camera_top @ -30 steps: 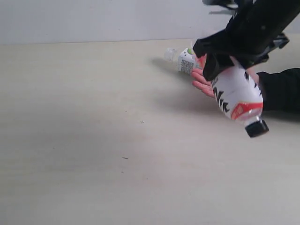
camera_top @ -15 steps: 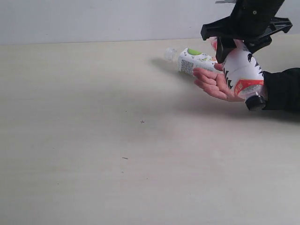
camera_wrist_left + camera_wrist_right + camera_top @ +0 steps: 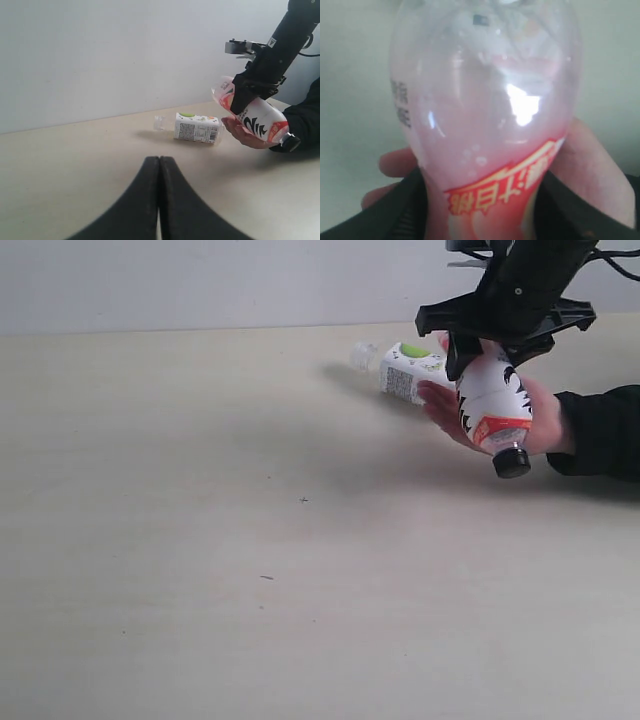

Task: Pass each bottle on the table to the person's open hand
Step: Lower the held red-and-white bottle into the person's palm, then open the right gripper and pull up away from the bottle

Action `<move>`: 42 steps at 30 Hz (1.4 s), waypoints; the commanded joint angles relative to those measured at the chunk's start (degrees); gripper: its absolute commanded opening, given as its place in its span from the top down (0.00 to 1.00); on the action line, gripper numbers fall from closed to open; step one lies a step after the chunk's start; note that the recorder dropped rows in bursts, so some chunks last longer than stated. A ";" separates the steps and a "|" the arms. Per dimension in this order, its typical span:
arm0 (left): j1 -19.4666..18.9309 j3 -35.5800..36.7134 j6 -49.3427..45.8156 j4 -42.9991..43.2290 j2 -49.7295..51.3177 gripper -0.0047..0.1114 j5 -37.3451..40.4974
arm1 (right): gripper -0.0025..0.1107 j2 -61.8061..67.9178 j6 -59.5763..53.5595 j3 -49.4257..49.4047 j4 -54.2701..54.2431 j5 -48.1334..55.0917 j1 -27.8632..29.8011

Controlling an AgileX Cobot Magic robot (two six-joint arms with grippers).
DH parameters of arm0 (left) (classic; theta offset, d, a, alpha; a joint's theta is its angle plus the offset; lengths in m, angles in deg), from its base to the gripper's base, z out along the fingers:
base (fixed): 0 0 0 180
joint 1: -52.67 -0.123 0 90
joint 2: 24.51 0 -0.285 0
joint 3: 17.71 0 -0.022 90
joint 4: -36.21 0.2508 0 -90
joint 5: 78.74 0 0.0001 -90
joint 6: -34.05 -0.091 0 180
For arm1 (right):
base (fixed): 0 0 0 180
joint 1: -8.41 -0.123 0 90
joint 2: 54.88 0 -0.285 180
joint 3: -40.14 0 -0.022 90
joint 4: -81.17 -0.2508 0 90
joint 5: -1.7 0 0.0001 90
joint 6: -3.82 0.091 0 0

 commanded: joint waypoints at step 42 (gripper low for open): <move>-0.16 0.29 -0.19 -0.01 -0.34 0.96 -0.29 | 0.33 -20.06 -5.51 0.62 -0.36 9.01 0.14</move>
